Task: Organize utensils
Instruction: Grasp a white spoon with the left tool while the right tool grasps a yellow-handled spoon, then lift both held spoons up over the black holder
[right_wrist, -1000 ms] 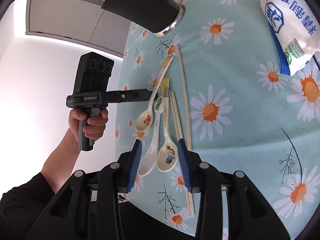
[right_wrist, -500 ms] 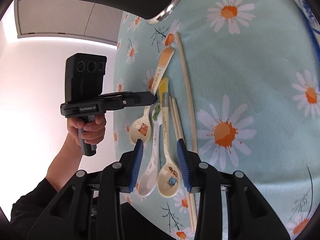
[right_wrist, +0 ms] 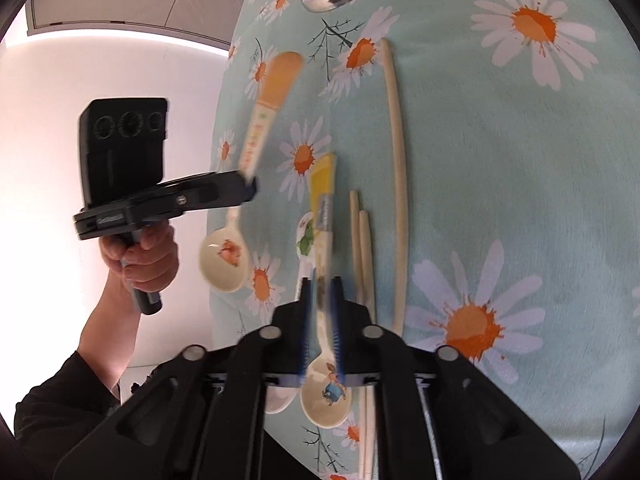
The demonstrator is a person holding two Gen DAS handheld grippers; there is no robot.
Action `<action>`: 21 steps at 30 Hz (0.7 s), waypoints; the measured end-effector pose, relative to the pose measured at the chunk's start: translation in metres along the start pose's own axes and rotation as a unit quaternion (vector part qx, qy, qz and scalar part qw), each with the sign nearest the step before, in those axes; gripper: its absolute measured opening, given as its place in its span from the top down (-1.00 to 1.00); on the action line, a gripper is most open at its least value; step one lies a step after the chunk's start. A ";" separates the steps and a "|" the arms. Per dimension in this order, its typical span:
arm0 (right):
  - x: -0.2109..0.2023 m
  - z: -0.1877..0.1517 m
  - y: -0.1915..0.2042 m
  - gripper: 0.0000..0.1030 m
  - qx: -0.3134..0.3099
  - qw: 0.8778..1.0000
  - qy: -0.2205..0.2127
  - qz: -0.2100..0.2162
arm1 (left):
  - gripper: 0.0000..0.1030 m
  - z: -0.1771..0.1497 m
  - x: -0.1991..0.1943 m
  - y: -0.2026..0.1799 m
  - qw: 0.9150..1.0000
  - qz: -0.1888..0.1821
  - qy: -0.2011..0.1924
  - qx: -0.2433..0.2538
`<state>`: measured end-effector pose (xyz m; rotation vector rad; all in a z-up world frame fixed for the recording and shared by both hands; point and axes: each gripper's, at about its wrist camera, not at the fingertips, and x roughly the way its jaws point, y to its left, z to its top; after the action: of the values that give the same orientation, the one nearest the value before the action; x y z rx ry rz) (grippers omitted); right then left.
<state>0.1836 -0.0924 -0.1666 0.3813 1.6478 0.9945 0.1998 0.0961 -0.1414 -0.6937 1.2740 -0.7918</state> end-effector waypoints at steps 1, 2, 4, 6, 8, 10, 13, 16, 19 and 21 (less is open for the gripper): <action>0.001 0.002 -0.001 0.84 -0.001 1.000 0.002 0.001 | 0.94 -0.003 -0.004 -0.003 1.000 -0.002 -0.007 0.001; 0.002 0.004 0.000 0.84 -0.002 1.000 0.003 0.003 | 0.94 -0.004 -0.007 -0.004 1.000 -0.002 -0.012 0.001; 0.003 0.006 0.000 0.84 -0.008 1.000 0.004 0.003 | 0.94 -0.009 -0.013 -0.007 1.000 -0.006 -0.027 -0.001; 0.001 0.006 -0.001 0.85 -0.012 1.000 0.002 0.002 | 0.94 -0.014 -0.019 -0.011 0.999 -0.011 -0.041 -0.002; -0.002 0.004 0.000 0.86 -0.016 1.000 -0.002 0.007 | 0.94 -0.019 -0.025 -0.015 0.998 -0.018 -0.061 -0.005; -0.009 0.001 0.003 0.88 -0.028 1.000 -0.009 0.012 | 0.94 -0.023 -0.030 -0.019 0.996 -0.024 -0.080 -0.007; -0.023 -0.002 0.014 0.89 -0.055 0.998 -0.033 0.014 | 0.94 -0.029 -0.037 -0.027 0.994 -0.022 -0.110 -0.007; -0.037 -0.006 0.024 0.89 -0.080 0.995 -0.059 0.021 | 0.94 -0.035 -0.044 -0.037 0.990 -0.014 -0.142 -0.003; -0.047 -0.005 0.039 0.89 -0.116 0.990 -0.081 0.011 | 0.94 -0.039 -0.049 -0.044 0.986 -0.013 -0.169 -0.004; -0.050 -0.001 0.050 0.89 -0.134 0.986 -0.095 0.004 | 0.94 -0.041 -0.054 -0.052 0.982 -0.007 -0.191 0.001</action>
<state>0.1872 -0.0974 -0.0964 0.2921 1.3213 1.1341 0.1468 0.1112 -0.0758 -0.8094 0.9207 -0.6339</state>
